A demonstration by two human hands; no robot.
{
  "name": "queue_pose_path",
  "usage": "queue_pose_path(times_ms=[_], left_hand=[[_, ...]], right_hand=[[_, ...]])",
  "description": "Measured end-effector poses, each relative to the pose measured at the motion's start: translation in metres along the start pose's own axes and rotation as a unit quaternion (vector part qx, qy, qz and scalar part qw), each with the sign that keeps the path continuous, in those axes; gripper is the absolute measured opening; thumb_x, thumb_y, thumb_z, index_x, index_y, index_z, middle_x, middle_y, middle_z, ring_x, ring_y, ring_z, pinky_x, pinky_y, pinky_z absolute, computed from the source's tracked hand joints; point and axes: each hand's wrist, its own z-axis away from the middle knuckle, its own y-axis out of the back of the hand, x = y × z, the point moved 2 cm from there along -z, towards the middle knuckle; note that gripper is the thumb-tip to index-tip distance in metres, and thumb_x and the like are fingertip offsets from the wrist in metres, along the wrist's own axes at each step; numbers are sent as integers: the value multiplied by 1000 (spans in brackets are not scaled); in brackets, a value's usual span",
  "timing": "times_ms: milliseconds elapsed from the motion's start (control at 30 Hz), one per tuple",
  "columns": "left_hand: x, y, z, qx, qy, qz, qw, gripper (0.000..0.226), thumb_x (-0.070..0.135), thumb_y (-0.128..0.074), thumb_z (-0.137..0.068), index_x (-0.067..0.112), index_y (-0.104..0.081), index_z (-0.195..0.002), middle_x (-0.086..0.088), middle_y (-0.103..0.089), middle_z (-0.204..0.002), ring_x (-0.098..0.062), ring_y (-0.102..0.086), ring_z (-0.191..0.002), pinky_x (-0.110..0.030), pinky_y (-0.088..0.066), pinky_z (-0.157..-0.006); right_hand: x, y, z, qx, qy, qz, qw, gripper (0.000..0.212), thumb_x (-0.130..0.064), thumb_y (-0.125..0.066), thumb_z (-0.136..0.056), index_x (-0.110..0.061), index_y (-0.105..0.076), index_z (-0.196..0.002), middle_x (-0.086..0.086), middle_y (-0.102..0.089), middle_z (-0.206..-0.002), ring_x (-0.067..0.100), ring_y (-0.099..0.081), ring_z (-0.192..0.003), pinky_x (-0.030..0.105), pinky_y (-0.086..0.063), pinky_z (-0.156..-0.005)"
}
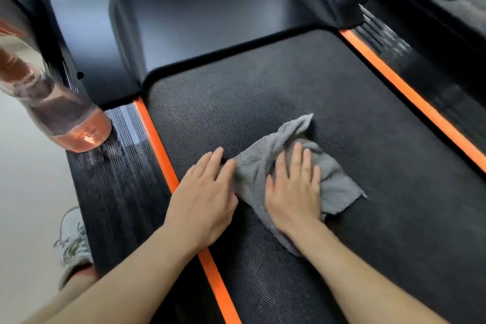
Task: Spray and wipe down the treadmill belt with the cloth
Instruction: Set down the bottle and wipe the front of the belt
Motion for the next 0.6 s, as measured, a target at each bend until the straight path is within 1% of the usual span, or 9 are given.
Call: queue_pose_path(times_ms=[67, 200, 267, 334, 367, 400, 467, 501, 601], left_hand=[[-2, 6, 2, 20, 4, 12, 1000, 60, 28, -32, -83, 2, -56, -131, -24, -47, -146, -39, -47, -133, -49, -43, -109], [-13, 9, 17, 13, -12, -28, 999, 60, 26, -35, -85, -3, -56, -132, -25, -50, -142, -38, -50, -130, -47, -43, -109], [-15, 6, 22, -2, -28, -27, 999, 61, 29, -35, -88, -1, -51, -139, -24, -46, -147, -38, -48, -132, -50, -44, -107], [-7, 2, 18, -3, -45, -23, 999, 61, 29, -35, -90, -1, -49, -141, -23, -43, -150, -39, -46, -134, -50, -45, -105], [3, 0, 11, 5, -62, -18, 998, 60, 29, -36, -90, -1, -49, -141, -23, -42, -150, -39, -45, -135, -50, -44, -106], [14, 0, 5, 20, -79, -13, 997, 60, 28, -38, -90, 0, -49, -141, -23, -42, -150, -38, -45, -136, -50, -44, -106], [43, 0, -12, 48, -104, -4, 993, 57, 30, -41, -90, 3, -53, -139, -19, -46, -149, -34, -46, -136, -51, -42, -108], [54, -2, -17, 57, -109, -10, 992, 56, 31, -42, -91, 5, -54, -139, -17, -48, -148, -32, -47, -136, -52, -40, -110], [68, -10, -13, 41, -76, -24, 996, 54, 33, -37, -94, 8, -57, -138, -13, -50, -147, -27, -47, -137, -51, -34, -113]], right_hand=[[-47, -13, 28, 6, 120, -5, 993, 62, -44, -34, -89, -13, -57, -137, 17, -52, -143, 40, -47, -133, 55, -22, -114], [-40, -8, 15, -28, 260, -1, 965, 56, -51, -34, -92, -26, -55, -139, 4, -58, -138, 34, -48, -132, 50, -26, -115], [4, 3, -17, -25, 215, 18, 976, 63, -56, -24, -94, -30, -44, -148, 3, -41, -155, 27, -31, -147, 46, -18, -119], [56, 13, -43, -40, 91, 16, 995, 67, -60, -8, -97, -34, -18, -158, -4, -7, -167, 18, -2, -154, 43, -2, -121], [72, 17, -47, -47, 26, 1, 999, 66, -58, -4, -98, -34, -8, -159, -5, 3, -168, 17, 5, -153, 43, 2, -122], [76, 13, -44, -35, -25, -11, 999, 65, -56, -2, -99, -32, -4, -159, -3, 5, -168, 18, 6, -153, 45, 2, -122], [54, 5, -20, 39, -54, -8, 998, 68, -50, -10, -97, -22, -18, -159, 6, -10, -167, 26, -10, -153, 50, -8, -121], [30, 0, -4, 60, -18, -6, 998, 72, -48, -14, -93, -17, -24, -158, 11, -18, -165, 29, -16, -151, 52, -12, -119], [-23, -14, 46, 14, 185, 15, 983, 82, -43, -17, -82, -13, -7, -158, 12, -22, -163, 26, -12, -150, 48, -12, -119]])
